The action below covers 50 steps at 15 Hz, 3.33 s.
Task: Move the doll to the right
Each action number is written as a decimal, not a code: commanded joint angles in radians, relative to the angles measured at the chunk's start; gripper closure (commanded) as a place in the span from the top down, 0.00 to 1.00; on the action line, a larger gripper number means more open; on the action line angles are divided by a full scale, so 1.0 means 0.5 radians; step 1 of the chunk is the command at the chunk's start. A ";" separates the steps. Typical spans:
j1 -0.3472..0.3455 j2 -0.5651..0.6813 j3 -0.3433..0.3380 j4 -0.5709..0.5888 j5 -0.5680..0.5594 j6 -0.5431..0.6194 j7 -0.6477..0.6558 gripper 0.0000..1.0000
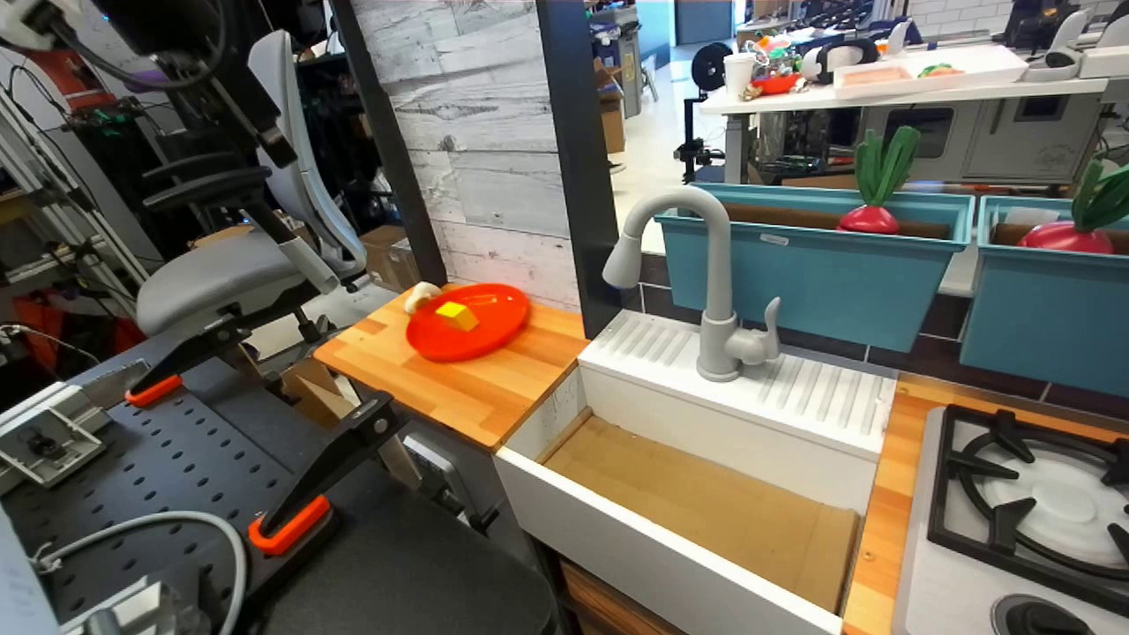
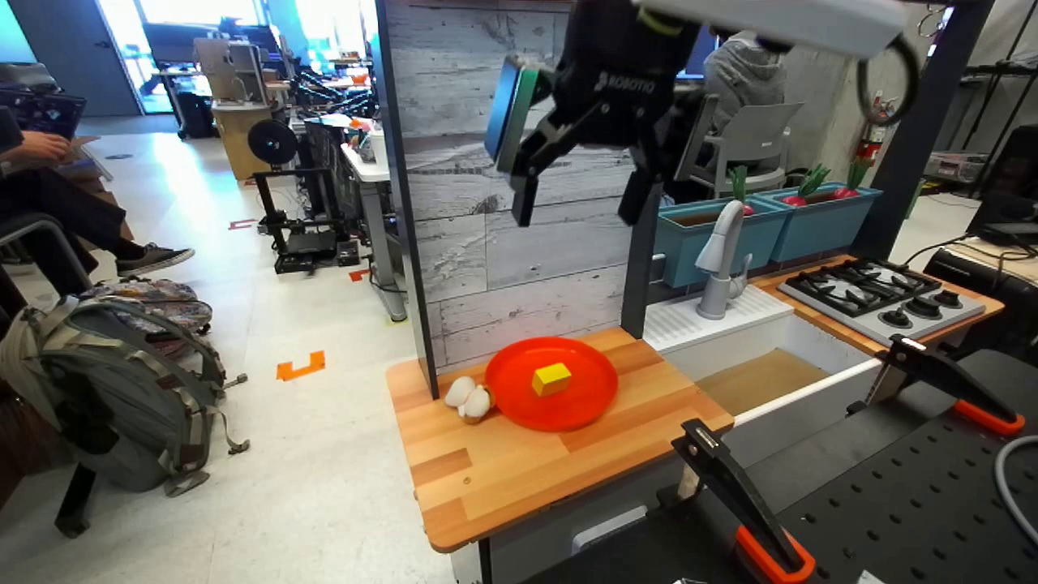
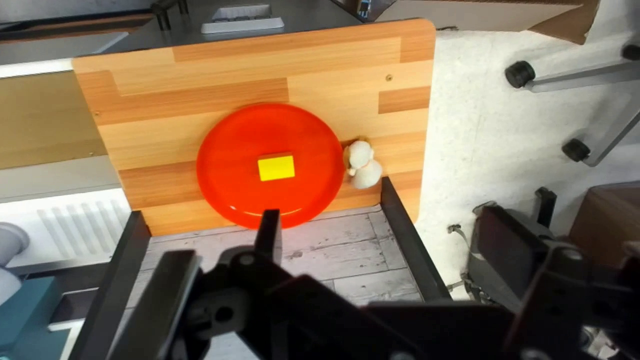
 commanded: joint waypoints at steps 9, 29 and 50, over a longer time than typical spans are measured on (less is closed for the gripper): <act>0.200 0.279 -0.185 0.162 0.117 0.034 -0.142 1.00; 0.945 1.671 -0.853 1.318 0.068 0.081 0.098 1.00; 0.834 2.005 -0.793 1.925 0.082 -0.311 0.093 0.01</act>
